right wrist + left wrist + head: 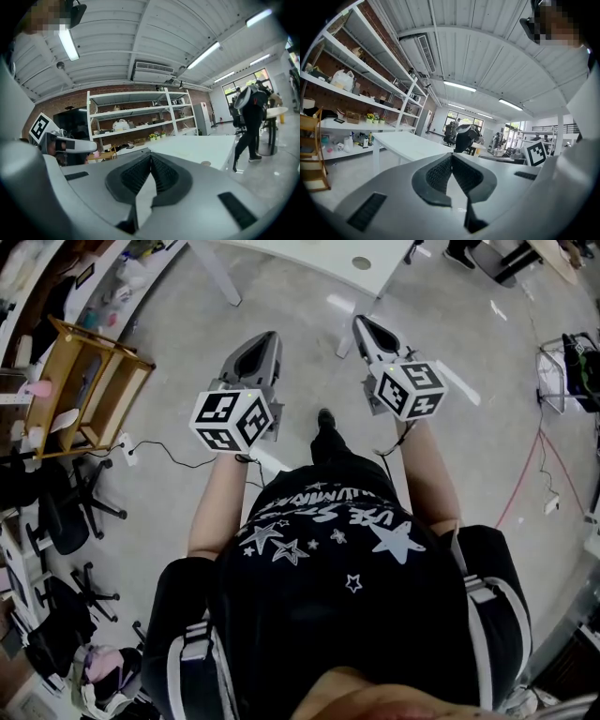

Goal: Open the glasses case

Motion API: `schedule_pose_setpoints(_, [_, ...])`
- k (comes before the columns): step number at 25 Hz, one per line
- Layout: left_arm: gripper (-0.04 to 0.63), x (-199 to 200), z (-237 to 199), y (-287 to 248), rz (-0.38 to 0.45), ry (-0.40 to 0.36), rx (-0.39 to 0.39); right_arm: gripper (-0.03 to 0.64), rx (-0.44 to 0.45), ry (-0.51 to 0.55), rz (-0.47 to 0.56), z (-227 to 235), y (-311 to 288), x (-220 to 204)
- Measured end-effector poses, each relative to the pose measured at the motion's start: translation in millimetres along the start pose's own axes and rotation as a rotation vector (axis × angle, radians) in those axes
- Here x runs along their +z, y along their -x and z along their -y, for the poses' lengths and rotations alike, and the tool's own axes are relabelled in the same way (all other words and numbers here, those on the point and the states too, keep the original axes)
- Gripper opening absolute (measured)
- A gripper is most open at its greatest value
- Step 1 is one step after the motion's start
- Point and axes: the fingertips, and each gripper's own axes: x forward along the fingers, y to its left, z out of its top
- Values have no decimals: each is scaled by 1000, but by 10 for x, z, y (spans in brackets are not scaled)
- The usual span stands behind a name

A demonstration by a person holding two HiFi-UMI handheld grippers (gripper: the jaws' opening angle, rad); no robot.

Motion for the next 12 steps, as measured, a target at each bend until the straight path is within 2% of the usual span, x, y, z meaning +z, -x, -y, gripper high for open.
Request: schedule_pose_setpoints(12, [12, 82, -104, -795, -23, -12, 12, 8, 15, -10, -6, 658, -470, 157])
